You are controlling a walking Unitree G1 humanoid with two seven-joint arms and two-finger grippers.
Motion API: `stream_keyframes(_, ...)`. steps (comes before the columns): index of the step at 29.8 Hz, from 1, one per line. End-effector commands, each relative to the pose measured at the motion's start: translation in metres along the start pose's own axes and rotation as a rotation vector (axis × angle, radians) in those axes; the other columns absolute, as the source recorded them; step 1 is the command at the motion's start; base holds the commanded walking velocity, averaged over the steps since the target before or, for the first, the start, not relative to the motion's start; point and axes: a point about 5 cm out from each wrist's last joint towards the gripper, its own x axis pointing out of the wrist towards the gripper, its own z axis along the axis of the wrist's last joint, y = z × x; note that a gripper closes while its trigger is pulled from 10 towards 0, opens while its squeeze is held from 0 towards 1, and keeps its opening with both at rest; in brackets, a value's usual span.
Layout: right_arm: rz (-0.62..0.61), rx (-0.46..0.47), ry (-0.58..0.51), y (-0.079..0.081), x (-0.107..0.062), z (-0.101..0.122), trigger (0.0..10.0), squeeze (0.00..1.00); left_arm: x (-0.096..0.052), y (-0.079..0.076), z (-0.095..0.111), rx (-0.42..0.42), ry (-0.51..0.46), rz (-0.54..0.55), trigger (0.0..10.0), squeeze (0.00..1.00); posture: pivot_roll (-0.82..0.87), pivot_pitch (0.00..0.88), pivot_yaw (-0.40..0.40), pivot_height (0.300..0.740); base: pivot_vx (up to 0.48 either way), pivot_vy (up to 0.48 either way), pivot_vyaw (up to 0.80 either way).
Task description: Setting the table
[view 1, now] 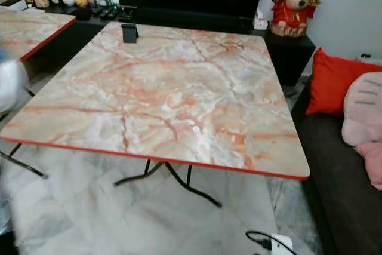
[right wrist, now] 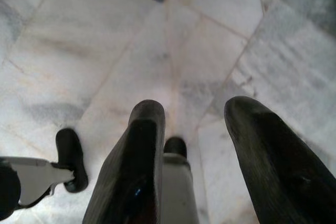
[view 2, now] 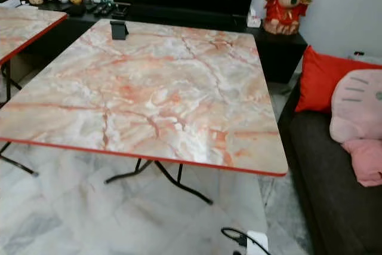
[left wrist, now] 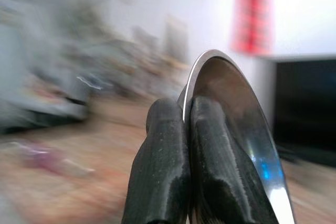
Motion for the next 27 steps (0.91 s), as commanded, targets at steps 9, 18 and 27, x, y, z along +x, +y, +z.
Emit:
stream_keyframes(9,-0.035,0.039,-0.010,-0.007,0.000,0.002,10.0,0.00,0.002,-0.092,-0.071,-0.530,0.394,-0.306,10.0,0.00,0.04,0.000,-0.013,0.740,0.000,0.000,0.00)
stream_keyframes(18,-0.042,0.043,-0.011,-0.011,-0.001,0.003,10.0,0.00,0.000,-0.112,-0.095,-0.585,0.488,-0.273,10.0,0.00,0.03,0.000,-0.015,0.740,0.000,0.000,0.00)
stream_keyframes(27,-0.039,0.044,-0.016,-0.012,-0.001,0.003,10.0,0.00,-0.019,-0.124,-0.136,-0.730,0.665,-0.099,10.0,0.00,0.02,0.000,-0.016,0.740,0.000,0.000,0.00)
